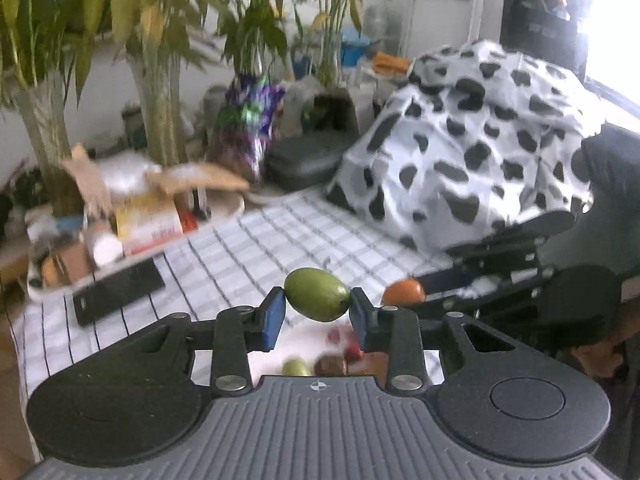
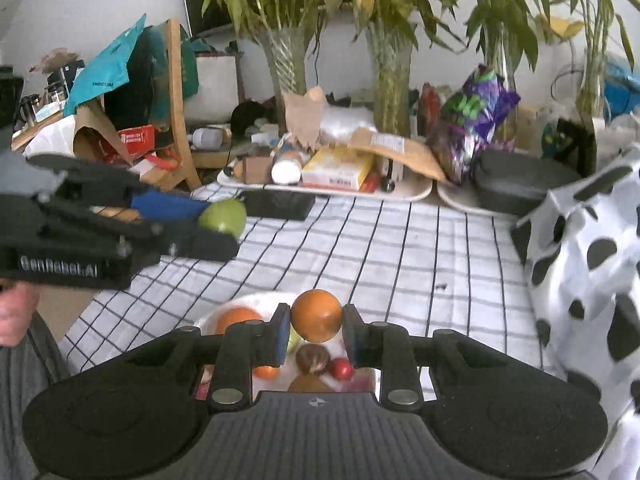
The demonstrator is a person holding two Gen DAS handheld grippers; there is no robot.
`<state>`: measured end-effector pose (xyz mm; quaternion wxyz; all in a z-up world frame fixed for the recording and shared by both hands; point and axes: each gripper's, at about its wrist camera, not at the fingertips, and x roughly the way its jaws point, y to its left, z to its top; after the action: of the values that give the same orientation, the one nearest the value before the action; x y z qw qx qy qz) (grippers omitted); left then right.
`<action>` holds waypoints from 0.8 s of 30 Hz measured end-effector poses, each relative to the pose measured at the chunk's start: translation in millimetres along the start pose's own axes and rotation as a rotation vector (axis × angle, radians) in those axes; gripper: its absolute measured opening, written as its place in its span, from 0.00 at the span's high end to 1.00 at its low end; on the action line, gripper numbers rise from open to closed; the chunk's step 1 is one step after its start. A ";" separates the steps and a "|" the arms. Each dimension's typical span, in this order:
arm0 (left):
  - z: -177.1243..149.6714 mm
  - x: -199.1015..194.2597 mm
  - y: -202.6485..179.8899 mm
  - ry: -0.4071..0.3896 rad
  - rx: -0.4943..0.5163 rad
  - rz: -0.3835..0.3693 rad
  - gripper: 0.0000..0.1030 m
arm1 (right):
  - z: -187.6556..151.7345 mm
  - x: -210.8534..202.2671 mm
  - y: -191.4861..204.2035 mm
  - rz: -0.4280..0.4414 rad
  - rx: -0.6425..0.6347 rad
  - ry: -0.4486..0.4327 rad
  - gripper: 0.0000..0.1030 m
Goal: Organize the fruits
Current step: 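Lower the orange fruit onto the plate with the right tool while the left tool lowers the lime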
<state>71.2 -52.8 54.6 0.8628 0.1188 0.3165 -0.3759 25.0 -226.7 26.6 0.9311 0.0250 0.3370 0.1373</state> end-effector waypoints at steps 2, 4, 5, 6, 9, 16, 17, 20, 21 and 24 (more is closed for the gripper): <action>-10.2 4.5 1.1 0.026 -0.015 -0.010 0.67 | -5.0 1.1 0.9 0.003 0.004 0.010 0.72; -19.2 7.7 0.8 0.036 -0.017 -0.012 0.67 | -8.4 1.6 1.5 0.005 0.007 0.017 0.72; -23.4 10.0 0.5 0.037 -0.016 -0.017 0.67 | -10.5 1.4 2.1 0.006 0.009 0.020 0.72; -27.4 11.7 -0.5 0.037 -0.015 -0.020 0.60 | -12.2 1.4 2.2 0.006 0.010 0.023 0.72; -35.2 13.4 -2.4 0.026 -0.016 -0.021 0.22 | -16.7 1.9 1.8 0.006 0.019 0.032 0.72; -50.5 -4.8 -4.1 0.033 -0.056 0.014 0.21 | -18.8 1.3 6.8 0.016 0.017 0.051 0.72; -52.7 -7.4 -4.9 0.040 -0.055 0.032 0.21 | -17.2 2.3 8.5 0.018 0.015 0.053 0.72; -59.8 -14.9 -8.1 0.069 -0.059 0.083 0.21 | -11.2 6.1 13.1 0.038 0.036 0.064 0.72; -61.7 -16.8 -8.1 0.071 -0.067 0.088 0.21 | -9.5 8.2 15.0 0.048 0.045 0.073 0.72; -66.8 -22.7 -9.3 0.076 -0.108 0.099 0.21 | -9.1 13.9 21.3 0.046 0.062 0.091 0.31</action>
<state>22.2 -16.6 17.8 0.8729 0.1017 0.3625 -0.3104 24.4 -202.9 14.0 0.9101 0.0551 0.3825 0.1493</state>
